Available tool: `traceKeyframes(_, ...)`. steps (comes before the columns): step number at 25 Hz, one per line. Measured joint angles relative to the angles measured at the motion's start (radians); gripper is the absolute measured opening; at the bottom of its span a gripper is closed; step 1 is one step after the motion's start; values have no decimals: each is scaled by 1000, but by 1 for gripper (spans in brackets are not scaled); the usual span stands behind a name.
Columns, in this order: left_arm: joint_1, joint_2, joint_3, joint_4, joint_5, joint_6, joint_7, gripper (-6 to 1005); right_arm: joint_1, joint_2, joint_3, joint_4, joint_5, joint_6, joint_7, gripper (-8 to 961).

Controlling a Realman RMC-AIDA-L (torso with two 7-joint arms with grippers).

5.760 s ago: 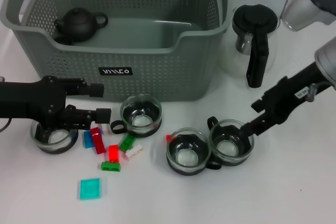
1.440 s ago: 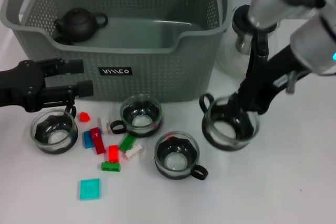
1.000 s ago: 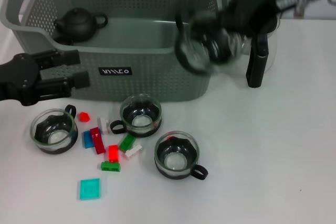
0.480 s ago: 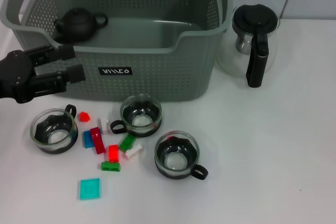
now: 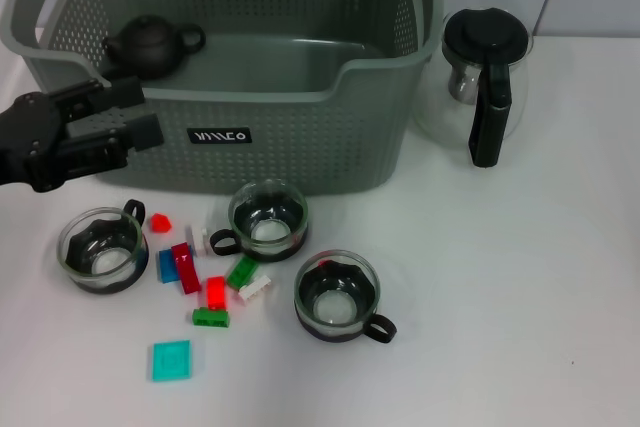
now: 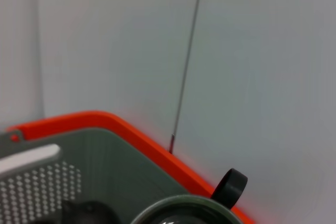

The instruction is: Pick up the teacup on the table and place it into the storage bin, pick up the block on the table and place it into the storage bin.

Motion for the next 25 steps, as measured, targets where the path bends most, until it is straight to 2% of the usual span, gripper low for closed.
traceKeyframes(4,4,0,0,-13,-2,-1,1,794,67,-8,-10,152,-1,79,-52,53)
traceKeyframes(9,12,-2,0,-15,-11,0,2,794,109,-5,-92,253,-21,136,-65,53)
traceKeyframes(14,14,-3,0,-31,-12,4,17,794,135,16,-143,287,-92,149,-58,53)
traceKeyframes(19,20,-3,0,-50,-12,10,36,793,157,35,-151,295,-151,136,-31,54)
traceKeyframes(25,42,-9,0,-53,-12,12,46,793,165,39,-155,319,-161,128,-20,54)
